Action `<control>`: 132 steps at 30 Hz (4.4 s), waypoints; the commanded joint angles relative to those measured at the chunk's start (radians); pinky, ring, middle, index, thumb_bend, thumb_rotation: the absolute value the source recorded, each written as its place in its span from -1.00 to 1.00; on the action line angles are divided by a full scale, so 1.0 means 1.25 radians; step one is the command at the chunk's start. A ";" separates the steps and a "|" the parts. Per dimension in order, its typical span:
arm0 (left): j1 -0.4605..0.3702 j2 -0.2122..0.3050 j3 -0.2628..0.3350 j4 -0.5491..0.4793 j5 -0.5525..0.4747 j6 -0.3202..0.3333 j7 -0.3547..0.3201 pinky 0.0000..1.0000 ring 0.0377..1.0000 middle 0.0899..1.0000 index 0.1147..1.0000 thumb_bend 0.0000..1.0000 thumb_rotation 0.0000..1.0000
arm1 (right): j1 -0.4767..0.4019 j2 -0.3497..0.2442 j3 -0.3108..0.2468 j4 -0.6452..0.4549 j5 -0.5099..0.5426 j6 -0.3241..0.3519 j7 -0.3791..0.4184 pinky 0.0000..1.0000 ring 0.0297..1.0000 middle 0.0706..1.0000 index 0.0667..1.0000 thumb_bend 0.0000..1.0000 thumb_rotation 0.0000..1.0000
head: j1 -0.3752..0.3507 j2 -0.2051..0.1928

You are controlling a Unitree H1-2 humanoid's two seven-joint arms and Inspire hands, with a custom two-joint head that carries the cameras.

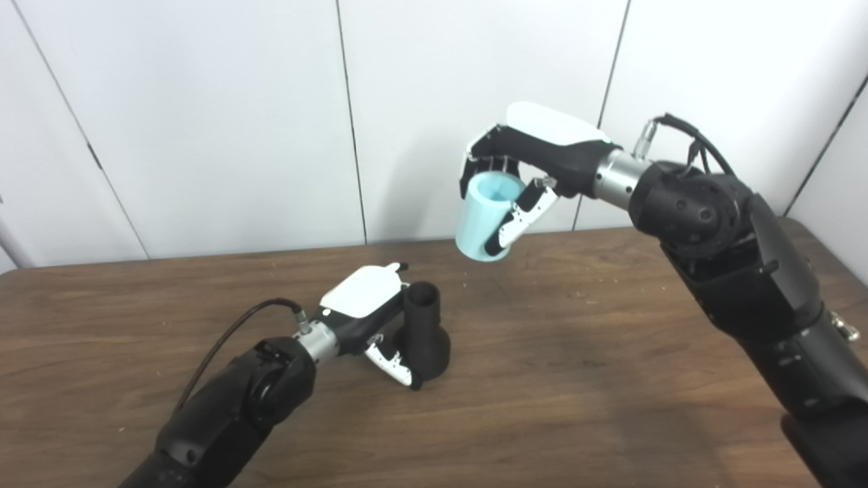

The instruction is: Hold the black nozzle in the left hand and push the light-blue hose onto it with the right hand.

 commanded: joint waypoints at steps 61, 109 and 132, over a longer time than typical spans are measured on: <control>0.050 -0.005 -0.062 -0.014 0.068 0.087 -0.134 1.00 0.26 -0.15 -0.15 0.05 -1.00 | -0.020 0.055 0.053 0.035 -0.098 -0.068 0.065 -0.21 -0.12 -0.13 -0.12 0.01 -1.00 | 0.006 0.061; 0.053 0.011 -0.049 -0.020 0.076 0.081 -0.138 1.00 0.26 -0.12 -0.17 0.05 -1.00 | 0.001 0.016 0.046 0.000 -0.092 -0.053 0.098 -0.14 -0.12 -0.15 -0.12 0.01 -1.00 | -0.013 0.096; 0.056 0.009 -0.049 -0.019 0.076 0.077 -0.143 1.00 0.24 -0.15 -0.14 0.05 -1.00 | -0.046 0.045 0.023 0.015 -0.065 -0.062 0.074 -0.25 -0.10 -0.10 -0.12 0.01 -1.00 | -0.020 0.099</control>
